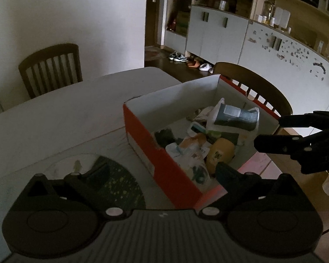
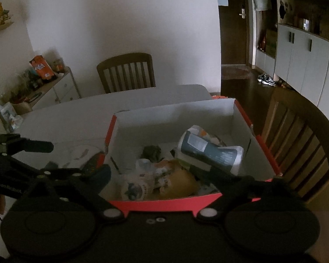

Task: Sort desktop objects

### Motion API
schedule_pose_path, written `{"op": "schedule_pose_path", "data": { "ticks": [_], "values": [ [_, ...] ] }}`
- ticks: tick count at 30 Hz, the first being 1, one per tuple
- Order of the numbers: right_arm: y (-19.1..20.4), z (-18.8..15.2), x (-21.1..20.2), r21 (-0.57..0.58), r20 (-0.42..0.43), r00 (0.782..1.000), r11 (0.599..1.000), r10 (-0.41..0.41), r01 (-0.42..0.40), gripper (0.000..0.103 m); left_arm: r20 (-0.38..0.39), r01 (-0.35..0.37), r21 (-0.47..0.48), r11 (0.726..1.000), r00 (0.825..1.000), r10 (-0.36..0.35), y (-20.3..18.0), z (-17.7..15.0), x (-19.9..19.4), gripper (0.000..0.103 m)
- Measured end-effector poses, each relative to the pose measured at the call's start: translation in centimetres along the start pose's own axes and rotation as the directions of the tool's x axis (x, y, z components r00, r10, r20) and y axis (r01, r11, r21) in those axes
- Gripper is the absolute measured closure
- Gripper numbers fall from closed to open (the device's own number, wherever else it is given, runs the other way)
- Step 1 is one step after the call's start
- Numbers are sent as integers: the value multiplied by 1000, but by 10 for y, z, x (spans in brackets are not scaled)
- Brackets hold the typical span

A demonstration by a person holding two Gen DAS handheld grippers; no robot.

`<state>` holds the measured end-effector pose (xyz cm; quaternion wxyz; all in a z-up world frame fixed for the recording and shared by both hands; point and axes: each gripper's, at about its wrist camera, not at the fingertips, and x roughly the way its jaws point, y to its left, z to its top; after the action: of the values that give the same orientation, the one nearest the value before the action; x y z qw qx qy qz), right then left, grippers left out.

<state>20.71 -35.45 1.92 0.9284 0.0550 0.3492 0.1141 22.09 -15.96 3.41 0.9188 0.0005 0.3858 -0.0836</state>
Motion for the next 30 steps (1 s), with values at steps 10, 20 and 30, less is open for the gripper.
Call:
{"op": "schedule_pose_path", "data": {
  "ticks": [10, 20, 30],
  "values": [
    [16, -9, -4, 14, 4, 1000, 1000, 11, -11, 3, 10, -34, -29, 999, 999, 35, 11, -17, -18, 0],
    [34, -18, -6, 6, 0, 1000, 1000, 9, -9, 2, 12, -46, -39, 998, 999, 46, 17, -28, -29, 0],
    [42, -25, -8, 1, -3, 1000, 1000, 3, -3, 2, 6, -35, -51, 998, 999, 35, 21, -36, -34, 0]
  ]
}}
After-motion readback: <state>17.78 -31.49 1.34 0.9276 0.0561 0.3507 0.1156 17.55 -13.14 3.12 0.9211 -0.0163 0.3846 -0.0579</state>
